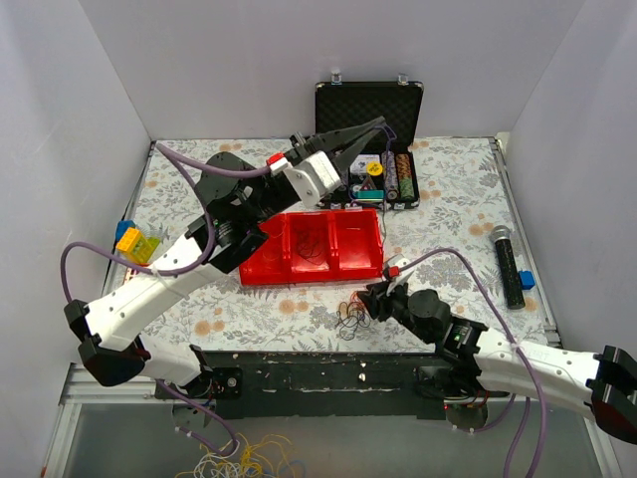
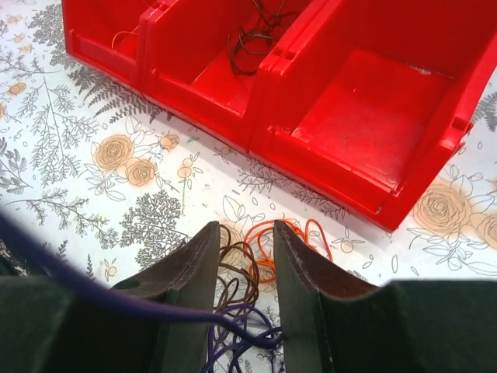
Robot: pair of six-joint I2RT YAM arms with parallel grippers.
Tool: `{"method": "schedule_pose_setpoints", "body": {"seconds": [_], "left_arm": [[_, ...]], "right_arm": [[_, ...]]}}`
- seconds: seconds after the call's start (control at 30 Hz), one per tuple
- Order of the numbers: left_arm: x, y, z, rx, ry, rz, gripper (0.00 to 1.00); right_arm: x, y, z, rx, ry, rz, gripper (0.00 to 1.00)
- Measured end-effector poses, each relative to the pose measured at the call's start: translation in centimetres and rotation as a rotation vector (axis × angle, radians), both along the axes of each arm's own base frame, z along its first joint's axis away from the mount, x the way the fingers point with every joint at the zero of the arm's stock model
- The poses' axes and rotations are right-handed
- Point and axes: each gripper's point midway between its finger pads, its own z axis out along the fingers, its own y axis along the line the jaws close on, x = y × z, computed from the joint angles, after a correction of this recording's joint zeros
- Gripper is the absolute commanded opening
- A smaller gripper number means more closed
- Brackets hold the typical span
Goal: Untangle the cables
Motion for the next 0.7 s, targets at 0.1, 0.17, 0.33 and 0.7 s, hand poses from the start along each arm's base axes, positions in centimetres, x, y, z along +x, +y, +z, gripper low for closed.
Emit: {"method": "schedule_pose_setpoints", "body": {"seconds": [0.1, 0.17, 0.33, 0.7], "left_arm": [[0.6, 0.6, 1.4, -0.058, -0.034, 0.048, 0.00], [1.0, 1.0, 2.4, -0.096, -0.054, 0.081, 0.00], [1.7, 1.9, 3.9, -0.162, -0.088, 0.142, 0.00], [3.0, 2.2, 6.1, -0.233, -0.128, 0.219, 0.00]], "right_arm": [[-0.2, -0.1, -0.6, 0.020, 0.023, -0.008, 0.49], [-0.4, -0.3, -1.3, 0.033, 0.045, -0.013, 0.51], [-1.5, -1.3, -4.7, 0.022, 0.122, -0.019, 0.54], [-1.7, -0.8, -3.4, 0.117, 0.139, -0.024, 0.55]]}}
